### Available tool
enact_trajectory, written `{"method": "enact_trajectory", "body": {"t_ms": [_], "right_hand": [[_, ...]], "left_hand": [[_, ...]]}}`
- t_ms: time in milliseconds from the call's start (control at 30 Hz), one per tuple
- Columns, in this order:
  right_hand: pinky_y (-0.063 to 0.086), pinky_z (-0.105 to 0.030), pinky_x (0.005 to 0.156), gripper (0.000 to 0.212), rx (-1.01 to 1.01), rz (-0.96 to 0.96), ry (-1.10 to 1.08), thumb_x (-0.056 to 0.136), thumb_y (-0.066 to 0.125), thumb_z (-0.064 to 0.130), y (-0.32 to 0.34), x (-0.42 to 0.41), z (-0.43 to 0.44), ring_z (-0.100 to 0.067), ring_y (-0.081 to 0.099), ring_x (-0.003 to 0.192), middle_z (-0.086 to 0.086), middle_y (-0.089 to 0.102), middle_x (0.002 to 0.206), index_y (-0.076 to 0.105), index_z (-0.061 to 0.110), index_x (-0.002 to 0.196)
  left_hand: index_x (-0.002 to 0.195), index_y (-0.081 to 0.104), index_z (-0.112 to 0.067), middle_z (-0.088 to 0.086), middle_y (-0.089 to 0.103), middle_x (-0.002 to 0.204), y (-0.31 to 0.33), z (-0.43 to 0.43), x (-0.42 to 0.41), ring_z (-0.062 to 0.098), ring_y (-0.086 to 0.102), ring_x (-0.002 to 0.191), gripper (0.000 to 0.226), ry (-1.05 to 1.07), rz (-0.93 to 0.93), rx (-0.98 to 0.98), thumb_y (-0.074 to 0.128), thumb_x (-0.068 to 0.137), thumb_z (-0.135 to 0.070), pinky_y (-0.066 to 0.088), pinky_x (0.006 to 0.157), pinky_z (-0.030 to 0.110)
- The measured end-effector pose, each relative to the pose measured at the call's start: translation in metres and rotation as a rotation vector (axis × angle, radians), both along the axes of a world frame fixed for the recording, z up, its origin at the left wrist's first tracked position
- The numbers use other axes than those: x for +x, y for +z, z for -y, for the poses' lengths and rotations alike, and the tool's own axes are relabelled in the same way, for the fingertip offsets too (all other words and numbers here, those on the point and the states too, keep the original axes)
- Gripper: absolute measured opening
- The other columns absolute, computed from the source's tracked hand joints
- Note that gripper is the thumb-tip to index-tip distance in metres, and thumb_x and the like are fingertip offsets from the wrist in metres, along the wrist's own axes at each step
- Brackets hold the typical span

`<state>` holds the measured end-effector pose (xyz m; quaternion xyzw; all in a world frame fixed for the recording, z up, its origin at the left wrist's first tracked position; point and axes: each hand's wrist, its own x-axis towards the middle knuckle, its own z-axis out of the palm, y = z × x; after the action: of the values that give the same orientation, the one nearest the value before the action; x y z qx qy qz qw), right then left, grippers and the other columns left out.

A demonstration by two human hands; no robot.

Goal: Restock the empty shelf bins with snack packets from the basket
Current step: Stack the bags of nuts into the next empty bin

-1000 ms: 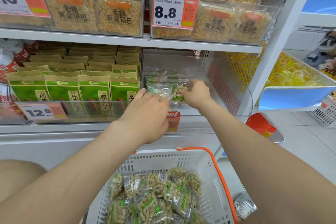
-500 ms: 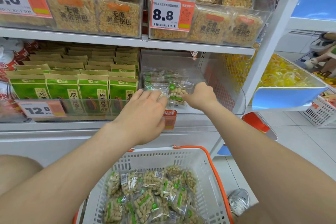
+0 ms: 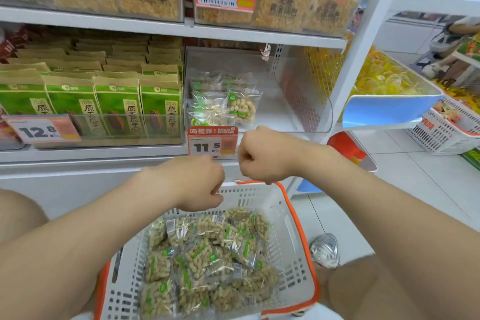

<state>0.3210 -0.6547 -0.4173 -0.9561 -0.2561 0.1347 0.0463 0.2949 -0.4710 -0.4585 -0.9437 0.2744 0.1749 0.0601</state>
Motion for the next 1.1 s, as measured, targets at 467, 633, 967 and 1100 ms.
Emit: {"method": "enact_trajectory", "body": {"t_ms": [467, 633, 967, 1100], "right_hand": [[0.047, -0.033, 0.055, 0.017, -0.585, -0.307, 0.251, 0.094, 0.053, 0.004, -0.203, -0.019, -0.002, -0.022, 0.062, 0.082, -0.006, 0.062, 0.104, 0.062, 0.01, 0.108], [0.058, -0.042, 0.086, 0.033, -0.677, -0.219, 0.368, 0.096, 0.063, 0.01, -0.238, -0.015, -0.015, -0.025, 0.064, 0.095, -0.005, 0.062, 0.11, 0.057, 0.013, 0.128], [0.048, -0.047, 0.093, 0.044, -0.275, -0.397, 0.032, 0.086, 0.057, 0.0, -0.293, -0.002, -0.066, -0.042, 0.045, 0.128, -0.018, 0.033, 0.136, 0.05, 0.021, 0.124], [0.009, -0.066, 0.126, 0.047, -0.368, -0.475, 0.006, 0.09, 0.056, 0.006, -0.329, -0.012, -0.065, -0.052, -0.015, 0.155, -0.022, -0.015, 0.17, 0.052, 0.032, 0.129]], "left_hand": [[0.105, 0.063, -0.017, 0.003, 0.061, 0.103, -0.065, 0.031, 0.007, 0.024, 0.064, 0.081, 0.015, -0.065, -0.171, 0.243, 0.05, 0.1, -0.013, 0.048, 0.061, 0.035], [0.083, 0.05, -0.012, 0.005, 0.051, 0.088, -0.071, 0.023, 0.016, 0.022, 0.044, 0.063, 0.02, -0.003, -0.186, 0.329, 0.047, 0.095, 0.004, 0.038, 0.057, 0.034], [0.143, 0.058, -0.018, 0.006, 0.06, 0.131, -0.08, -0.002, 0.028, 0.02, 0.054, 0.074, 0.045, 0.095, -0.239, 0.362, 0.048, 0.1, -0.005, 0.038, 0.053, 0.03], [0.145, 0.056, -0.016, 0.006, 0.061, 0.128, -0.08, -0.002, 0.028, 0.017, 0.049, 0.069, 0.049, 0.094, -0.252, 0.353, 0.046, 0.099, -0.001, 0.038, 0.052, 0.029]]}}
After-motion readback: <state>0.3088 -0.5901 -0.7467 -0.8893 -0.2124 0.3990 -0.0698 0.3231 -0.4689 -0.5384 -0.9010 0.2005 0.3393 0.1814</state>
